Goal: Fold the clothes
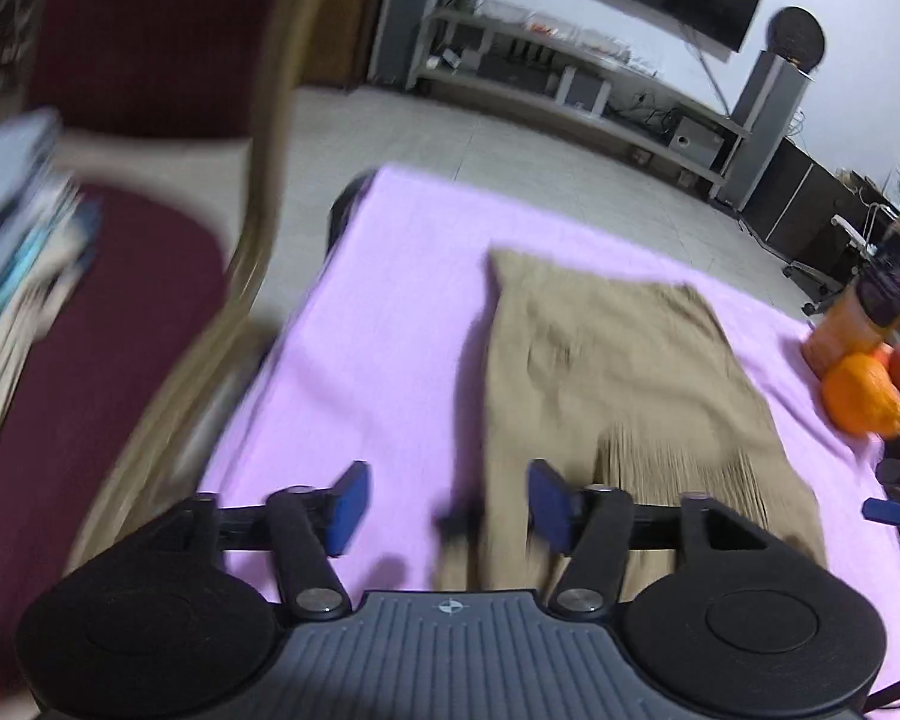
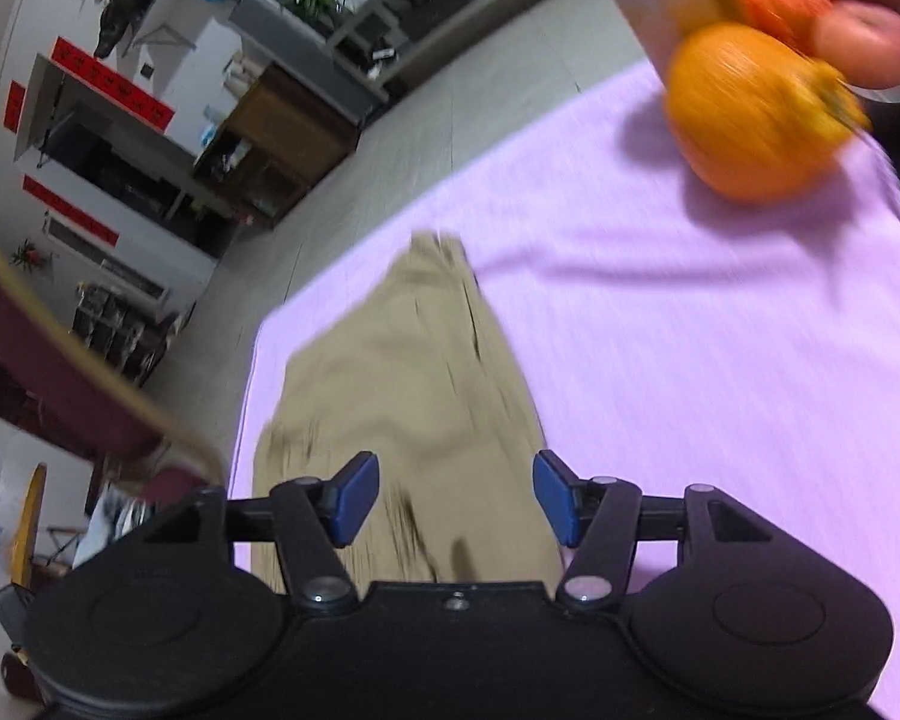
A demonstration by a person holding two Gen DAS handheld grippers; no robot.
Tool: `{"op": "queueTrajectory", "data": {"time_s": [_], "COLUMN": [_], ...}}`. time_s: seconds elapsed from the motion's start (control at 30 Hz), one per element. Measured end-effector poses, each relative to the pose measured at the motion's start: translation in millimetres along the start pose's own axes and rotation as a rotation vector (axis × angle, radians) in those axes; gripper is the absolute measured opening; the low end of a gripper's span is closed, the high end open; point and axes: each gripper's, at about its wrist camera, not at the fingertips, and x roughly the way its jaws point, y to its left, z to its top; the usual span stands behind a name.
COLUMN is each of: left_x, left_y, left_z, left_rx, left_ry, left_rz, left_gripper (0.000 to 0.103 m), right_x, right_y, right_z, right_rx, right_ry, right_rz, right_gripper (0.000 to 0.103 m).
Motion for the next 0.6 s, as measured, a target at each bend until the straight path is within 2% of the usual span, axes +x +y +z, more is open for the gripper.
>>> {"op": "queueTrajectory", "data": {"time_s": [0.17,0.3,0.37,0.47,0.53,0.6], "left_x": [-20,-5,0,7,11,13], "left_y": [12,3,-2,-2,-5,-13], "left_z": [-59,-82,-88,-86,-82,-80], "left_rx": [-0.144,-0.211,-0.211,-0.253,-0.269,-0.249], "left_ry": [0.094,0.166,0.150,0.123,0.123,0.126], "left_rz": [-0.049,-0.099,-0.098,-0.127,-0.133,-0.104], "left_gripper": [0.067,0.068,0.068,0.065,0.046,0.041], "right_x": [-8,-3,1,8,10,11], "right_y": [-23,-38,-43,-51,-53,-39], "right_z": [-45,-68,-77,-90,-99,-104], "right_rx": [0.123,0.158,0.145,0.119,0.098,0.029], "right_ry": [0.068,0.091,0.089,0.083,0.064,0.049], "right_rz": [0.051,0.071,0.080,0.101,0.146,0.106], "right_gripper": [0.061,0.061,0.058,0.044,0.041,0.041]}}
